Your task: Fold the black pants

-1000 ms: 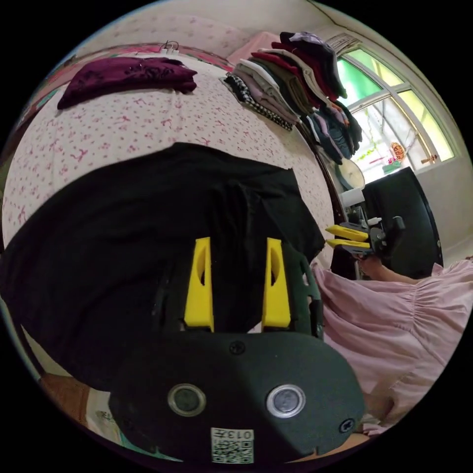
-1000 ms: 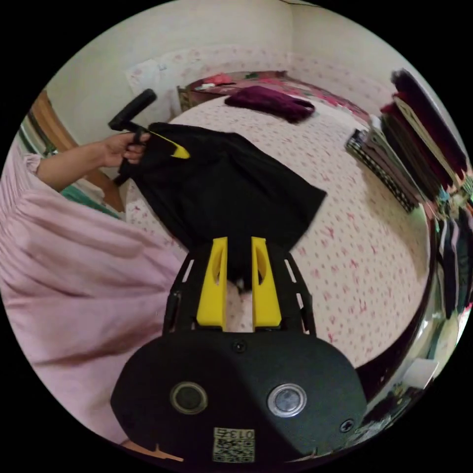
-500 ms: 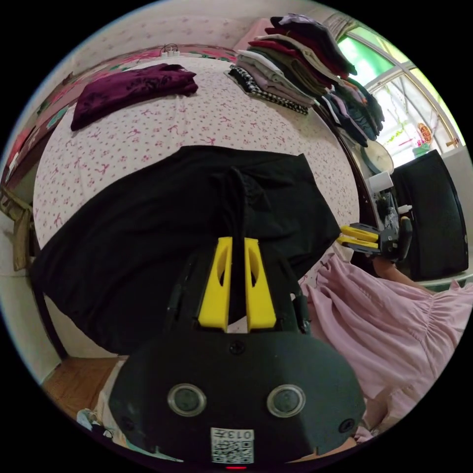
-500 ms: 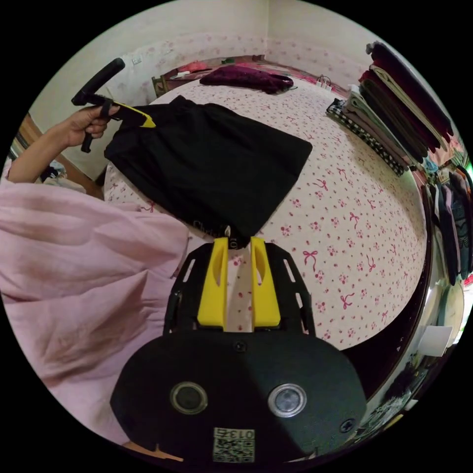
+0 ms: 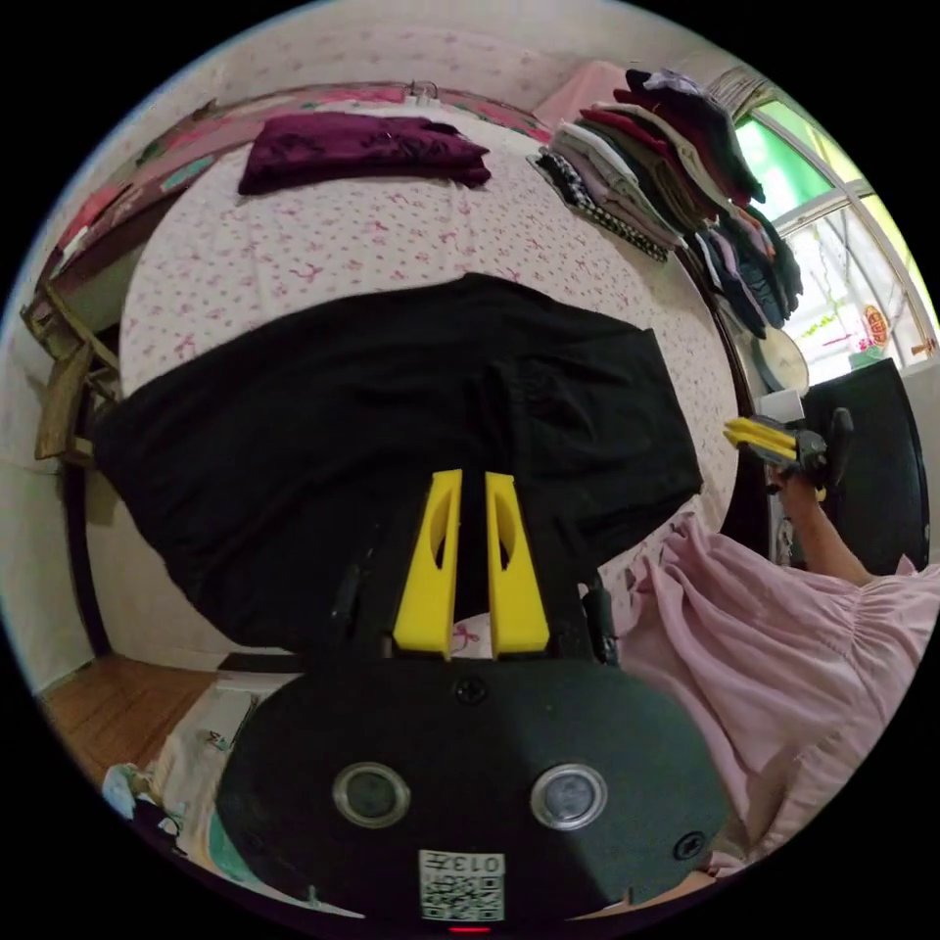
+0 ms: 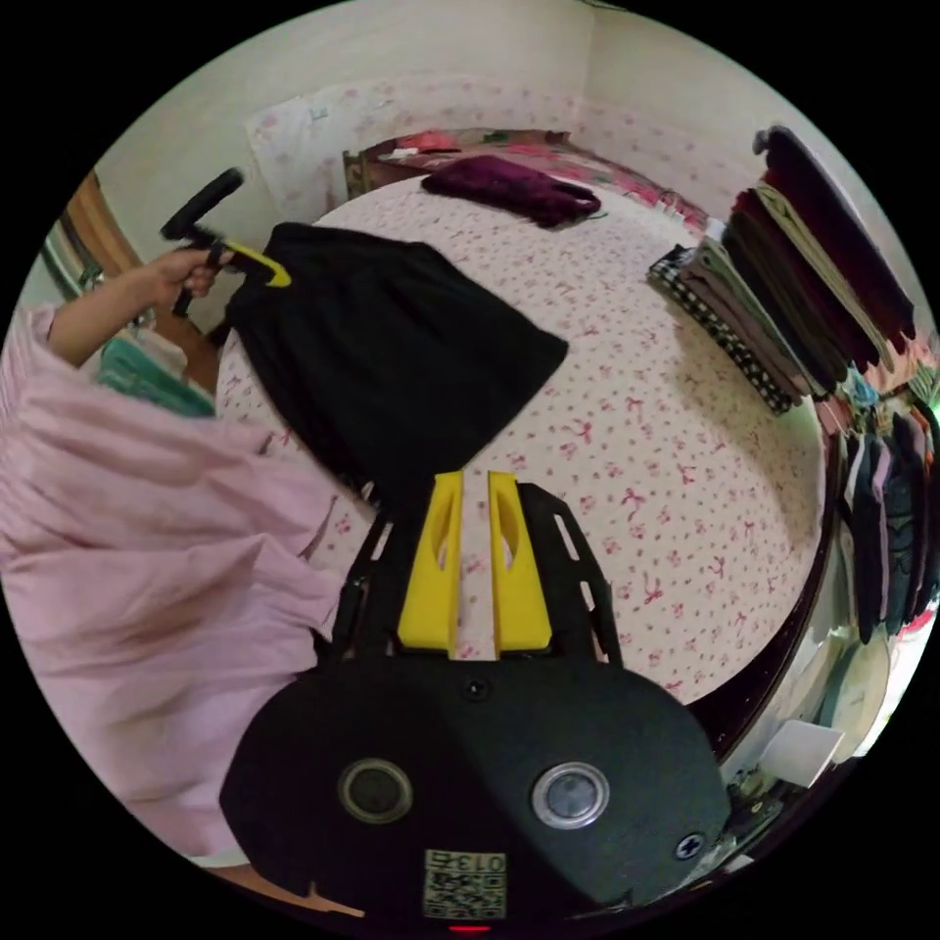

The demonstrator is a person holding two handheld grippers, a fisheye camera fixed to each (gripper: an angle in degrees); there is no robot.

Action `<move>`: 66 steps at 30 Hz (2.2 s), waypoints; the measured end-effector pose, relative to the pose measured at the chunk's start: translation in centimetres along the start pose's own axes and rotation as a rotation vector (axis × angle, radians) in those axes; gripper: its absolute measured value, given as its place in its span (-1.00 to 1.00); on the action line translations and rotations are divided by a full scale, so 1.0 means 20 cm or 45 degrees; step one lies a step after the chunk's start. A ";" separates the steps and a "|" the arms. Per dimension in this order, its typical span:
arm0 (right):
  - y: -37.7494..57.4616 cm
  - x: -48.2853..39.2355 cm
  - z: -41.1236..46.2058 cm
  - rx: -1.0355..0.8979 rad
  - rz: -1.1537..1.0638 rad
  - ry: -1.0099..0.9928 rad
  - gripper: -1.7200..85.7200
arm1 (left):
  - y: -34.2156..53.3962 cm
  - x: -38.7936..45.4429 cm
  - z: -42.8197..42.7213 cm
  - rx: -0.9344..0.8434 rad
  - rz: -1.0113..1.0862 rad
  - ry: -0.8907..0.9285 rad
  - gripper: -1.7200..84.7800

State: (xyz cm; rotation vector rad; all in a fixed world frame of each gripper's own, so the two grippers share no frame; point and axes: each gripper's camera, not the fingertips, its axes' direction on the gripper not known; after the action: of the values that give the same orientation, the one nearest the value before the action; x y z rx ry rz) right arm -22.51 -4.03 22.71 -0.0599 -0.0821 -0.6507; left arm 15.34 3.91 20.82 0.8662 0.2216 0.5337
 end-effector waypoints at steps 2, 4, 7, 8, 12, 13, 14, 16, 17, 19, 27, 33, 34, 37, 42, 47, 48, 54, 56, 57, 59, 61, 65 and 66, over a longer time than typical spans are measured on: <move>-0.11 0.06 0.06 0.022 0.035 -0.014 -0.90 | 0.00 0.06 -0.08 0.084 0.054 -0.009 -0.87; -0.28 0.08 0.17 0.042 0.028 -0.014 -0.91 | -0.04 0.15 -0.07 0.058 0.140 -0.024 -0.88; -0.43 0.08 0.28 0.035 0.011 -0.020 -0.91 | -0.09 0.27 -0.02 0.033 0.227 -0.072 -0.90; -0.49 0.08 0.33 0.033 0.007 -0.014 -0.92 | -0.11 0.27 0.02 0.000 0.243 -0.057 -0.91; -0.59 0.12 0.56 -0.155 -0.016 0.030 -0.93 | -0.09 0.21 0.05 -0.051 0.216 -0.115 -0.95; -0.59 0.12 0.55 -0.098 -0.021 0.012 -0.94 | -0.07 0.19 0.02 -0.056 0.199 -0.085 -0.96; -0.60 0.15 0.56 -0.124 0.018 0.024 -0.94 | -0.05 0.18 -0.04 -0.043 0.208 -0.079 -0.96; -0.60 0.16 0.54 -0.109 0.040 -0.002 -0.95 | 0.00 0.19 -0.15 0.022 0.254 -0.162 -0.96; -0.59 0.14 0.50 -0.034 0.031 -0.002 -0.95 | 0.03 0.19 -0.20 0.036 0.265 -0.208 -0.96; -0.59 0.09 0.46 0.018 -0.001 0.013 -0.95 | 0.06 0.17 -0.23 0.007 0.277 -0.206 -0.97; -0.65 -0.07 0.65 -0.133 -0.032 0.009 -0.95 | 0.18 -0.05 -0.37 0.025 0.235 -0.136 -0.96; -0.83 -0.24 0.52 0.121 -0.151 -0.014 -0.95 | 0.63 -0.47 -0.76 0.271 -0.113 -0.171 -0.94; -0.90 -0.30 0.54 0.117 -0.202 -0.070 -0.95 | 0.77 -0.63 -0.83 0.341 -0.272 -0.102 -0.91; -1.07 -0.44 0.58 0.119 -0.305 -0.164 -0.94 | 1.14 -1.02 -0.96 0.519 -0.625 0.090 -0.82; -1.55 -0.84 0.69 0.116 -0.561 -0.353 -0.87 | 1.58 -1.48 -0.96 0.713 -0.921 0.437 -0.69; -1.97 -1.21 0.83 0.050 -0.736 -0.469 -0.76 | 1.83 -1.81 -0.71 0.897 -1.106 0.967 -0.56; -2.06 -1.29 0.88 0.017 -0.770 -0.477 -0.75 | 1.84 -1.83 -0.68 0.897 -1.109 1.003 -0.56; -2.33 -1.57 1.13 -0.193 -0.893 -0.542 -0.67 | 1.91 -1.93 -0.55 1.064 -1.066 1.349 -0.53; -2.36 -1.61 1.19 -0.248 -0.915 -0.556 -0.66 | 1.91 -1.93 -0.54 1.091 -1.039 1.406 -0.56; -2.38 -1.63 1.22 -0.278 -0.921 -0.562 -0.67 | 1.92 -1.93 -0.54 1.104 -1.032 1.422 -0.58; -2.39 -1.64 1.27 -0.332 -0.915 -0.595 -0.70 | 1.93 -1.91 -0.56 1.180 -0.981 1.445 -0.71; -2.40 -1.64 1.28 -0.356 -0.909 -0.631 -0.75 | 1.92 -1.87 -0.59 1.177 -0.959 1.419 -0.80; -2.37 -1.57 1.18 -0.290 -0.949 -0.631 -0.80 | 1.93 -1.72 -0.73 1.206 -0.869 1.262 -0.86; -2.34 -1.53 1.13 -0.247 -0.974 -0.633 -0.80 | 1.92 -1.69 -0.76 1.205 -0.848 1.232 -0.87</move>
State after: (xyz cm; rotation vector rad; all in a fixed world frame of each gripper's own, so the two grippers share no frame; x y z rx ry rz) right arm -76.57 -20.91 43.61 -0.3908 -0.5398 -1.3974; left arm -32.88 16.37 39.95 1.2909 1.6870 0.1454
